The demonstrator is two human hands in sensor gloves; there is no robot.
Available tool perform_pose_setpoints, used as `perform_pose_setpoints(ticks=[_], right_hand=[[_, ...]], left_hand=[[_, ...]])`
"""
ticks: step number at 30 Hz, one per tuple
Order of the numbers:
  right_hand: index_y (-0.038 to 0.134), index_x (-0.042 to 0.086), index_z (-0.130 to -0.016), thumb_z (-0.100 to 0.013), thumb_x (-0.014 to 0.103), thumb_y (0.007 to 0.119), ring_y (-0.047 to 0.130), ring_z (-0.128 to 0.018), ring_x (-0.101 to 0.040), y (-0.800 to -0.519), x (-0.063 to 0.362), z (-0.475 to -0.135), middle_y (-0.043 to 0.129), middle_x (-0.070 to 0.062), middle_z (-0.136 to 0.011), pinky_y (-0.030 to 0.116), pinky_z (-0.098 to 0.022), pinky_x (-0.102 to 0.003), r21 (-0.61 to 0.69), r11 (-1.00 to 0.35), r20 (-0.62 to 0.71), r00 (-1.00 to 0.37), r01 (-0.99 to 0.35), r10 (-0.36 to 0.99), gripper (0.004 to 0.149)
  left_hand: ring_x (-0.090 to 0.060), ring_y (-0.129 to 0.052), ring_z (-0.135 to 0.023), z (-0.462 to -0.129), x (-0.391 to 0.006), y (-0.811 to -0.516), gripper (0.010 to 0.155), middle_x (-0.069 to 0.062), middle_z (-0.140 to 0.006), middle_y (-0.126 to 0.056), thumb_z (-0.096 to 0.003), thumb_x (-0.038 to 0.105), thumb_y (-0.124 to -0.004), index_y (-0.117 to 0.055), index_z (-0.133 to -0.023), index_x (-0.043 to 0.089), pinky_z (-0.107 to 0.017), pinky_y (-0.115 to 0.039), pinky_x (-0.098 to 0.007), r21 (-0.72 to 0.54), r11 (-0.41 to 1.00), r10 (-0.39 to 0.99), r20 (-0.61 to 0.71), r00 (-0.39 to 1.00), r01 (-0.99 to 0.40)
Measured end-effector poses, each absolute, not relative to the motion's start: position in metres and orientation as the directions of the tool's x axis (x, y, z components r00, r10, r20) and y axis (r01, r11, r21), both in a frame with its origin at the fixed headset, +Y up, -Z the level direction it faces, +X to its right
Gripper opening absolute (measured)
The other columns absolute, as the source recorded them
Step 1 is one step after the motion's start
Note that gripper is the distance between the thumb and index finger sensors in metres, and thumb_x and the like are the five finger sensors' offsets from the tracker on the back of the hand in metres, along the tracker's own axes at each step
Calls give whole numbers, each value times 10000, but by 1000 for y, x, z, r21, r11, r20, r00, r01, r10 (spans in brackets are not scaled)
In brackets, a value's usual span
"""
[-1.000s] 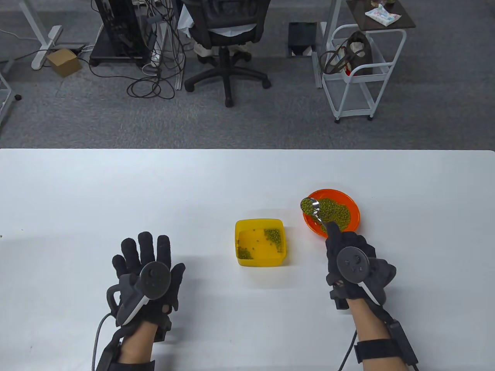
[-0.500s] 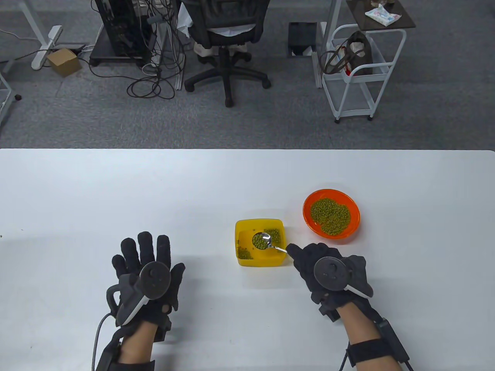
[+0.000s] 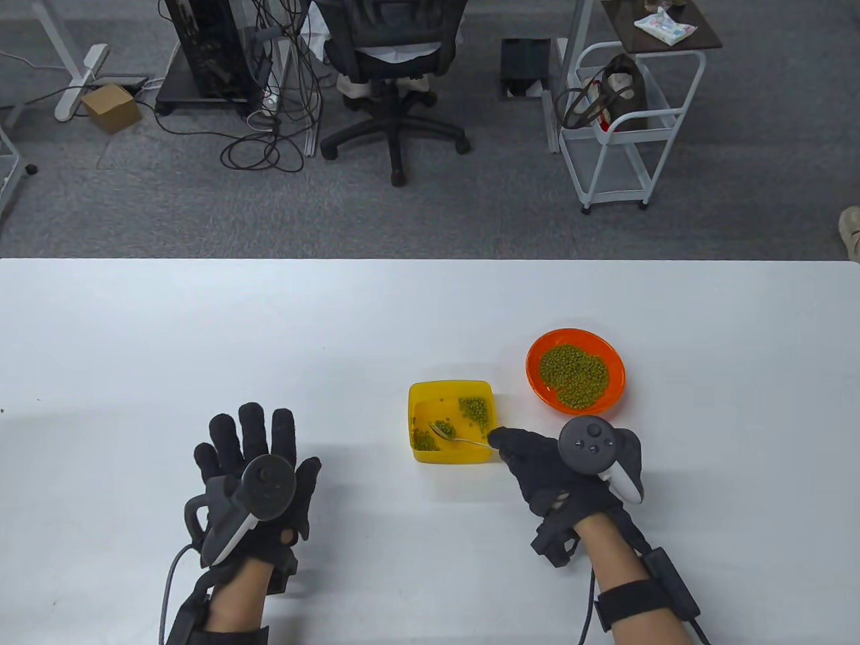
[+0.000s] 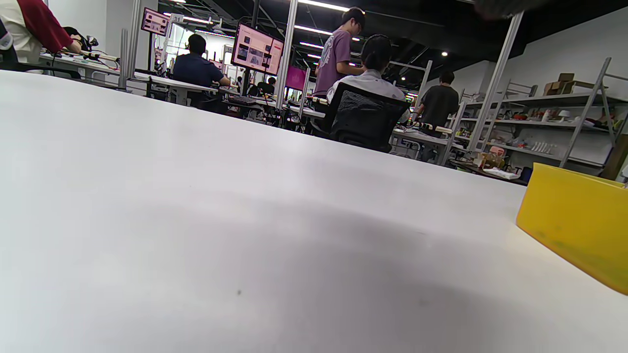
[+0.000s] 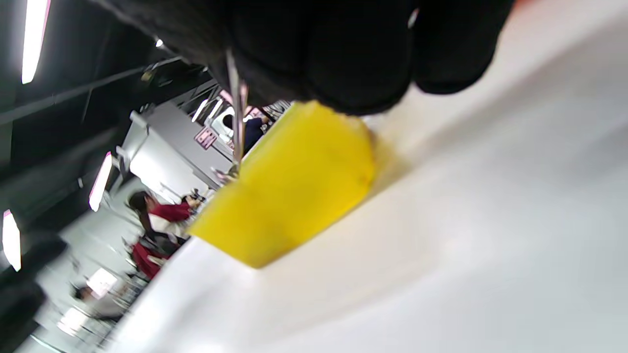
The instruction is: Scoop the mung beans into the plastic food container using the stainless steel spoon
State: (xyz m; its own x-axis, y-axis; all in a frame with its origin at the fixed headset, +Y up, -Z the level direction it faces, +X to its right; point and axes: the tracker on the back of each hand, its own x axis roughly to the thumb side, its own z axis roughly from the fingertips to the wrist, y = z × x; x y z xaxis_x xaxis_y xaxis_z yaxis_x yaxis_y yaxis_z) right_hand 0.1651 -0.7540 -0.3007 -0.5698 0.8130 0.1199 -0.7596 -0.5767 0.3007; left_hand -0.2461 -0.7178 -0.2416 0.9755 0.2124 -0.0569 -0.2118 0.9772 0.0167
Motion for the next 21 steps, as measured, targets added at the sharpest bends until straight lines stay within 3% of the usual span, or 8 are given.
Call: perform_pose_setpoints(ticks=[3,12,16,21], right_hand=[[784,185,-899,-503,380,718,923,-467,-157,-757,173,-304,870,126,-579,757,-564,-521,358,-404,74,-406,-842,911,446],[769,191,-913,-508,384,717,918,-475,-162,-748,190,-303,868,126,-580,745,-574,-523,260,-367,83,-358,-893,930,452],[761,238,-937,-523,361,732,871,-585,-196,-733,210,-300,835,102,-661,680,-622,-554,25,-365,80,-362,-931,929,433],[757,258,-945,-534,317,754,869,-631,-196,-723,246,-291,850,83,-703,720,-603,-514,-284,-467,-12,-484,-837,875,415]], left_hand=[[-479,51,-1003,-242,-246,-718,773,-53,-1136,42,-474,594,-576,-149,-1075,362,-663,-38,-705,17,977,214,-58,975,-214],[-480,50,-1003,-242,-246,-718,774,-53,-1135,41,-474,594,-576,-149,-1076,360,-663,-38,-705,15,977,215,-58,975,-215],[-480,52,-1002,-242,-246,-718,774,-55,-1135,42,-474,594,-576,-148,-1076,360,-663,-38,-705,13,976,217,-57,975,-216],[-480,51,-1003,-242,-246,-718,774,-54,-1135,41,-475,594,-575,-147,-1076,360,-661,-35,-706,11,976,216,-57,975,-216]])
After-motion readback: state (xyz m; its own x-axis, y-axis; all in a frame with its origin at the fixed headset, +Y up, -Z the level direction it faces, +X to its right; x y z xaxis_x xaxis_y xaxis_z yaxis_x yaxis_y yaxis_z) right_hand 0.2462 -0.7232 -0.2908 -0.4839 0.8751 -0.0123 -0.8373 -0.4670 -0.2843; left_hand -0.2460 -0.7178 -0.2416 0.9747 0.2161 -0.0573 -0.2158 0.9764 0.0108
